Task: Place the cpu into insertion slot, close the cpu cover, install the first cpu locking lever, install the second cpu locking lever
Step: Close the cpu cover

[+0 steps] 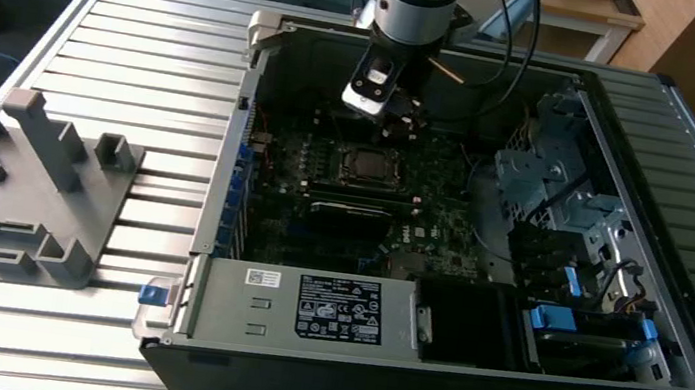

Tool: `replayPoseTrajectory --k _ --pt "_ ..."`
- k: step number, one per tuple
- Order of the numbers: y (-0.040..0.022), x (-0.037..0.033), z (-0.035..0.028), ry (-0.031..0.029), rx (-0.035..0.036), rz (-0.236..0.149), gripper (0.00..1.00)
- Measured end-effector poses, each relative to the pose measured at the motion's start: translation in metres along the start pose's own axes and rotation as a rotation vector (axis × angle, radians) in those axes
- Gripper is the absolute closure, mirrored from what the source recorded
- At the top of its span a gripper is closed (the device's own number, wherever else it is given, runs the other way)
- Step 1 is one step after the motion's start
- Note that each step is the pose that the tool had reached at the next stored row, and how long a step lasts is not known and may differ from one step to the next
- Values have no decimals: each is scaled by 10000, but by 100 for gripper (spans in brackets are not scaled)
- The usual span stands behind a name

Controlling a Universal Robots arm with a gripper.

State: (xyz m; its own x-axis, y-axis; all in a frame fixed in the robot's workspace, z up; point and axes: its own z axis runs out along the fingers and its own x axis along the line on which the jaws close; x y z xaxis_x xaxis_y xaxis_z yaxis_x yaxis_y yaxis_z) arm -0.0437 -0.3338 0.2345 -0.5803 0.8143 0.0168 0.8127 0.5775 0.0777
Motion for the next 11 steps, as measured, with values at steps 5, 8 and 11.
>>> replayPoseTrajectory --k 5,8,11 --pt "0 0 1 70 14 -895 89" --pt "0 0 2 114 23 -1444 89" --pt "0 0 3 155 33 -1983 89"
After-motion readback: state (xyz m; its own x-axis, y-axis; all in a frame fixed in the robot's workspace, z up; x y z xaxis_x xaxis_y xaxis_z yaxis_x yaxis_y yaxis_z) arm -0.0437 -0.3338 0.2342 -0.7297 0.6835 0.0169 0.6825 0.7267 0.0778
